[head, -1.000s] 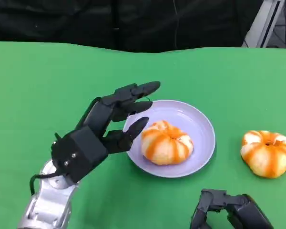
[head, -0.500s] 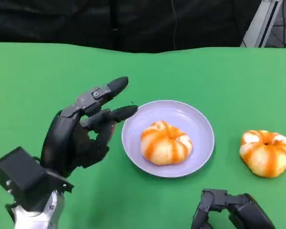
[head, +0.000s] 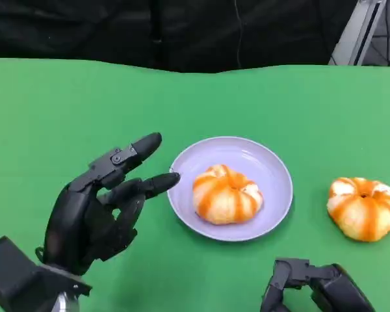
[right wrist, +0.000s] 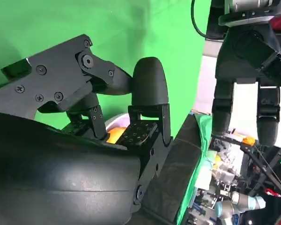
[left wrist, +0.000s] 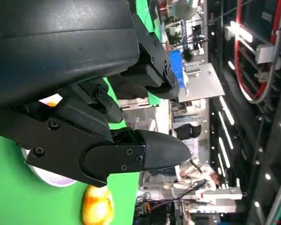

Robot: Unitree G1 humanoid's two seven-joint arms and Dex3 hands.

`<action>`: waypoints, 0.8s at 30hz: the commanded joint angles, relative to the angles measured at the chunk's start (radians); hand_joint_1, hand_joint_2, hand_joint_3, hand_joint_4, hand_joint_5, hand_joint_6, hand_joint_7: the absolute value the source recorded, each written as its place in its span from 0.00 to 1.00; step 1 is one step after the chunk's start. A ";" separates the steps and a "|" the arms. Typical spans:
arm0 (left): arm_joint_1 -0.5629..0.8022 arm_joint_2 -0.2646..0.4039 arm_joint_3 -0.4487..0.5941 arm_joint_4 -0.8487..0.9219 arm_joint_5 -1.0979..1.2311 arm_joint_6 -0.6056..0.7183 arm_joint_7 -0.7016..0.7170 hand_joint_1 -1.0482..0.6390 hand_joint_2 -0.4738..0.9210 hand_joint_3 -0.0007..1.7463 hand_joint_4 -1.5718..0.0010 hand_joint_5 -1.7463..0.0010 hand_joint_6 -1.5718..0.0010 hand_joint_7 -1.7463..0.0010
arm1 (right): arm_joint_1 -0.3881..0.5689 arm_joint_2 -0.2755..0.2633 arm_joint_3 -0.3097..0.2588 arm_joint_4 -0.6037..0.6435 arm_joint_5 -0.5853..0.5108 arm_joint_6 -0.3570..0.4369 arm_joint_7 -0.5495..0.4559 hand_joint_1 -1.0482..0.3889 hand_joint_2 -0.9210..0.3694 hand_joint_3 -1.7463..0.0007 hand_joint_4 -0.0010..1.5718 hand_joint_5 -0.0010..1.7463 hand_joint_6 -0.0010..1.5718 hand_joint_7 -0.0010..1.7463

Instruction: Grasp the bread from the table and place it into the plate.

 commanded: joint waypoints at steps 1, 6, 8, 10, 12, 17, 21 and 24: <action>0.015 0.005 0.015 -0.005 -0.017 -0.019 -0.021 0.15 1.00 0.30 0.45 0.99 0.62 0.99 | 0.000 -0.009 -0.006 0.003 0.014 -0.005 0.004 0.54 0.21 0.50 0.50 0.89 0.49 0.76; 0.050 -0.001 0.016 0.008 -0.041 -0.041 -0.053 0.15 1.00 0.29 0.44 0.99 0.62 0.99 | -0.001 -0.011 -0.007 0.001 0.014 -0.007 0.005 0.54 0.21 0.50 0.51 0.89 0.49 0.77; 0.058 -0.004 0.018 0.014 -0.047 -0.047 -0.064 0.15 1.00 0.29 0.44 0.99 0.62 0.99 | 0.000 -0.012 -0.008 -0.003 0.012 -0.005 0.004 0.54 0.21 0.50 0.51 0.89 0.49 0.77; 0.071 -0.007 0.018 0.024 -0.053 -0.059 -0.078 0.15 1.00 0.29 0.44 0.99 0.62 0.99 | 0.004 -0.012 -0.008 -0.007 0.009 -0.001 0.001 0.54 0.21 0.50 0.51 0.89 0.49 0.77; 0.076 -0.009 0.019 0.030 -0.058 -0.066 -0.087 0.15 1.00 0.29 0.44 0.99 0.62 1.00 | 0.005 -0.012 -0.008 -0.008 0.008 0.000 0.000 0.54 0.21 0.50 0.51 0.89 0.49 0.76; 0.089 -0.015 0.021 0.045 -0.063 -0.076 -0.106 0.15 1.00 0.29 0.44 0.99 0.62 1.00 | 0.007 -0.013 -0.008 -0.012 0.011 0.002 0.002 0.54 0.21 0.50 0.51 0.89 0.49 0.76; 0.121 -0.023 0.013 0.093 -0.085 -0.114 -0.163 0.15 1.00 0.28 0.45 1.00 0.62 1.00 | 0.011 -0.021 -0.009 -0.022 0.023 0.006 0.012 0.55 0.21 0.50 0.50 0.88 0.49 0.76; 0.121 -0.031 0.017 0.116 -0.091 -0.130 -0.183 0.15 1.00 0.28 0.45 1.00 0.61 1.00 | 0.012 -0.022 -0.011 -0.026 0.021 0.007 0.013 0.55 0.21 0.50 0.50 0.88 0.49 0.76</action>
